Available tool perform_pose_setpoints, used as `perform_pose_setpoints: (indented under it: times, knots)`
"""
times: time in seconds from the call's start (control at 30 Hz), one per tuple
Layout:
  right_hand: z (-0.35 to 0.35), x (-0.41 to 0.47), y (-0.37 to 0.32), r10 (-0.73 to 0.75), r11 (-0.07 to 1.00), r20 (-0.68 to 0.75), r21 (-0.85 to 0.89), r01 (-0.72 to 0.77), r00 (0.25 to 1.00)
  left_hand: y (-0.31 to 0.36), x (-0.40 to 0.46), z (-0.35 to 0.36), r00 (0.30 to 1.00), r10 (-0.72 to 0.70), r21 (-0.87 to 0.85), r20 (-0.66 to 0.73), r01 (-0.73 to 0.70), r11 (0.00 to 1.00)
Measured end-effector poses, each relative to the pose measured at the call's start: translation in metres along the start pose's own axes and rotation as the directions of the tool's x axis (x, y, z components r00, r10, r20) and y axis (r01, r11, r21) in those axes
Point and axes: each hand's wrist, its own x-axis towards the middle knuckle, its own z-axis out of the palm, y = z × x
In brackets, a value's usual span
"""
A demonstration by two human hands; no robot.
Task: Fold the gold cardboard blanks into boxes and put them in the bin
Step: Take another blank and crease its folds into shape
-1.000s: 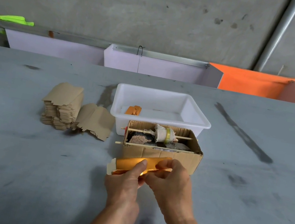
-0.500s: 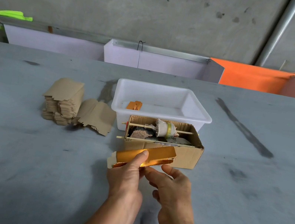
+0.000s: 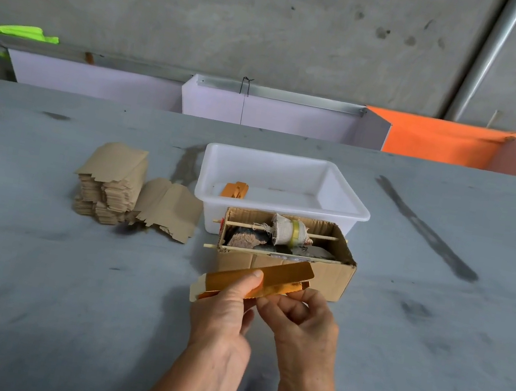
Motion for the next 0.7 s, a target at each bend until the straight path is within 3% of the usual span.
perform_pose_setpoints:
  times: [0.2, 0.53, 0.7]
  knots:
    - [-0.003, -0.002, 0.004, -0.027, 0.996, -0.014, 0.089, 0.028, 1.0, -0.001, -0.004, -0.001, 0.999, -0.031, 0.025, 0.026, 0.031, 0.999]
    - [-0.005, -0.006, 0.007, 0.04, 0.958, -0.138, 0.288, 0.001, 0.99, -0.009, -0.01, 0.002, 0.999, -0.037, 0.028, 0.037, 0.036, 0.999]
    - [-0.008, -0.006, 0.005, 0.111, 0.927, -0.128, 0.37, -0.056, 0.986, -0.014, -0.011, 0.002, 0.999, -0.021, 0.045, 0.048, 0.019, 0.999]
